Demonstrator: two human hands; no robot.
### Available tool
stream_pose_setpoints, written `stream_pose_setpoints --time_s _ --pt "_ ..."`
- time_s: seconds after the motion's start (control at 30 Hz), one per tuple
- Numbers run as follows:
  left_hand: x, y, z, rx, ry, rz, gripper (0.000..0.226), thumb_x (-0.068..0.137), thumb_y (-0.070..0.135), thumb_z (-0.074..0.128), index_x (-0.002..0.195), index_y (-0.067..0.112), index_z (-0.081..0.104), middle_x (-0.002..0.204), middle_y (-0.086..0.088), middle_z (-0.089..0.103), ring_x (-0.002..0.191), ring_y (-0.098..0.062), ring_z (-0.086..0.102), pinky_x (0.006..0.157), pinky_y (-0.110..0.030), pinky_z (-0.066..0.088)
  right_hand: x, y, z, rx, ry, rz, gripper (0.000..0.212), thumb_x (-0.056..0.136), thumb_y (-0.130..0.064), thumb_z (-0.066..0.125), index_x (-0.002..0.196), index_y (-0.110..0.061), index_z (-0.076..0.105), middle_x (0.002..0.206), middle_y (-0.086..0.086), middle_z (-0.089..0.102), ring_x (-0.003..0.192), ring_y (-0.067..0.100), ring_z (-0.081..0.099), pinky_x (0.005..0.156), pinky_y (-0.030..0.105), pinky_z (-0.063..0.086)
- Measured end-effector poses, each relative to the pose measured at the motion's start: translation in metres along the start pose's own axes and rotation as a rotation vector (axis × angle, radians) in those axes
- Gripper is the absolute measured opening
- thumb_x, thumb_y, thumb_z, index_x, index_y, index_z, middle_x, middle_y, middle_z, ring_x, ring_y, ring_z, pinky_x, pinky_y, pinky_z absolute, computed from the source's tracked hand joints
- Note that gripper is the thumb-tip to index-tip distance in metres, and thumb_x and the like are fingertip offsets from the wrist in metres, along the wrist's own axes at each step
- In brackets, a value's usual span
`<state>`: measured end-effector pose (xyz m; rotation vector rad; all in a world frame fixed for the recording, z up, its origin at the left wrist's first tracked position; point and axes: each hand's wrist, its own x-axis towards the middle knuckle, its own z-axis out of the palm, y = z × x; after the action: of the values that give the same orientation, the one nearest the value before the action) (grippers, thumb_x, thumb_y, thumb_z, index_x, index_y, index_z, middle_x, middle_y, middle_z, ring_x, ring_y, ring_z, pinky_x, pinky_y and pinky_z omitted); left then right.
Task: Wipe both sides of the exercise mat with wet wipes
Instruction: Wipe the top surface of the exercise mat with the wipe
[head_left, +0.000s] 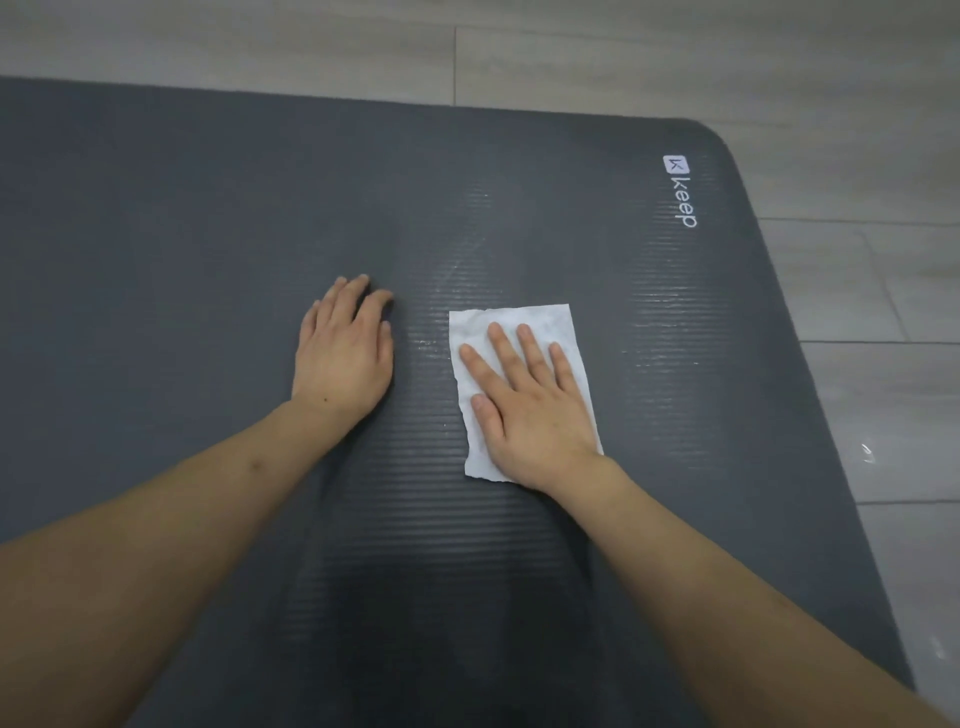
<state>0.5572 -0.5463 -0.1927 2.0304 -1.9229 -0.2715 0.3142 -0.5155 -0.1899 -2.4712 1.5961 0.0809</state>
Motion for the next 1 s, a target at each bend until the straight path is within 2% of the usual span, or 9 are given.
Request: stream_pose_setpoints --time_s 0.13,0.3,0.47,0.73,1.0 --pt "0.061 -0.013 0.002 -0.044 -0.007 0.036 0.037 0.104 0.028 0.039 0.137 0.017 0.054 0.155 -0.008 0.044 0.150 -0.030 0.029 0.122 -0.050 0.024 0.059 0.009 -0.008 0.022 0.026 0.054 0.058 0.107 -0.051 0.010 0.164 -0.042 0.003 0.173 -0.006 -0.009 0.158 0.020 -0.016 0.127 0.050 -0.009" --pt "0.157 -0.013 0.007 0.013 -0.059 0.167 0.038 0.106 0.028 0.036 0.138 0.019 0.054 0.159 -0.007 0.039 0.153 -0.029 0.023 0.124 -0.050 0.019 0.123 0.022 -0.017 0.033 0.043 0.095 0.057 0.107 -0.051 0.010 0.164 -0.042 0.003 0.173 -0.007 -0.010 0.158 0.020 -0.017 0.127 0.049 -0.011" --pt "0.231 -0.019 0.013 0.069 -0.103 0.157 0.039 0.106 0.028 0.032 0.141 0.028 0.049 0.163 0.001 0.033 0.155 -0.026 0.018 0.124 -0.055 0.014 0.171 0.038 -0.023 0.026 0.056 0.099 0.057 0.107 -0.051 0.010 0.163 -0.045 0.002 0.173 -0.008 -0.009 0.159 0.020 -0.015 0.127 0.049 -0.010" --pt "0.238 -0.022 0.017 0.038 -0.068 0.093 0.042 0.104 0.024 0.030 0.143 0.032 0.044 0.164 0.012 0.030 0.156 -0.016 0.016 0.126 -0.048 0.009 0.268 0.063 -0.045 0.036 0.037 0.180 0.058 0.106 -0.051 0.011 0.163 -0.045 0.002 0.173 -0.007 -0.009 0.159 0.020 -0.013 0.127 0.050 -0.009" --pt "0.248 -0.023 0.016 0.113 -0.168 0.106 0.052 0.104 0.028 0.023 0.156 0.033 0.025 0.170 0.013 0.010 0.157 -0.013 -0.003 0.126 -0.050 -0.001 0.347 0.078 -0.062 0.040 -0.001 0.221 0.060 0.105 -0.051 0.009 0.163 -0.043 0.001 0.173 -0.005 -0.011 0.159 0.022 -0.015 0.127 0.051 -0.009"
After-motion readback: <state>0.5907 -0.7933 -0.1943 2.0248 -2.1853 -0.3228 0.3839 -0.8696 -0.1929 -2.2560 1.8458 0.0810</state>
